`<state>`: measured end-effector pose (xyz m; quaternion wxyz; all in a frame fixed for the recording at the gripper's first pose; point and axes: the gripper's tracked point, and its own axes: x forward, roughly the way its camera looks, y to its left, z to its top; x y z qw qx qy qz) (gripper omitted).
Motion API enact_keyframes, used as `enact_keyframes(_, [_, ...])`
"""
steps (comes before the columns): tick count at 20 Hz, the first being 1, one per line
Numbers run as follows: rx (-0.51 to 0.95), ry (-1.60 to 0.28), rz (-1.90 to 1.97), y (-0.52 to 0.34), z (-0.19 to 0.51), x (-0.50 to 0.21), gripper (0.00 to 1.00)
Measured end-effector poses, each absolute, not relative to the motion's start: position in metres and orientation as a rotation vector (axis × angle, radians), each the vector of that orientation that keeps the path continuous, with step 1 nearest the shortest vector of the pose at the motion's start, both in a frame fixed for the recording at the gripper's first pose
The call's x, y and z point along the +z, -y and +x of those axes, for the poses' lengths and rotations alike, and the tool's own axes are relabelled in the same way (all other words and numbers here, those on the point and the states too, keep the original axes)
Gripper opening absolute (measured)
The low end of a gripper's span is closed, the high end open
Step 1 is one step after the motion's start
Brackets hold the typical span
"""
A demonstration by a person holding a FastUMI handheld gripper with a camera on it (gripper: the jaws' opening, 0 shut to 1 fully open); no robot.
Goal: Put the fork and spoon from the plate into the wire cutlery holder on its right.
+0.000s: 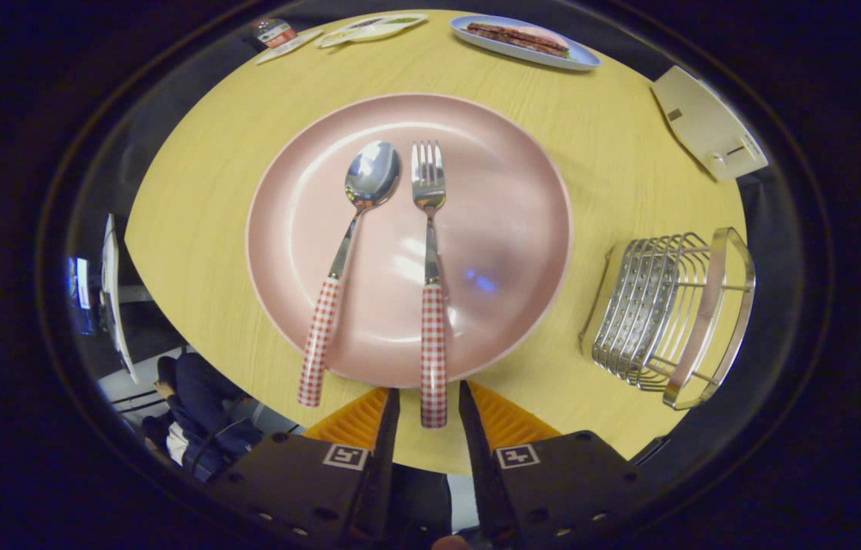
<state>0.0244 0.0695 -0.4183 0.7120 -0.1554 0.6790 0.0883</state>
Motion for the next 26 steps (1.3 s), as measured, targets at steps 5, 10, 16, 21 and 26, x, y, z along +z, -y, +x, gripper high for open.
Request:
enact_keyframes(5, [0.183, -1.525, -0.321, -0.066, 0.025, -0.419, 0.17])
enact_keyframes(10, [0.187, -1.529, -0.328, -0.066, 0.022, -0.409, 0.07])
enact_keyframes(16, [0.184, -1.530, -0.225, -0.069, 0.015, -0.382, 0.01])
enact_keyframes(21, [0.211, -1.562, -0.063, -0.073, -0.010, -0.338, 0.01])
enact_keyframes(26, [0.152, -1.569, 0.049, -0.047, -0.017, -0.286, 0.00])
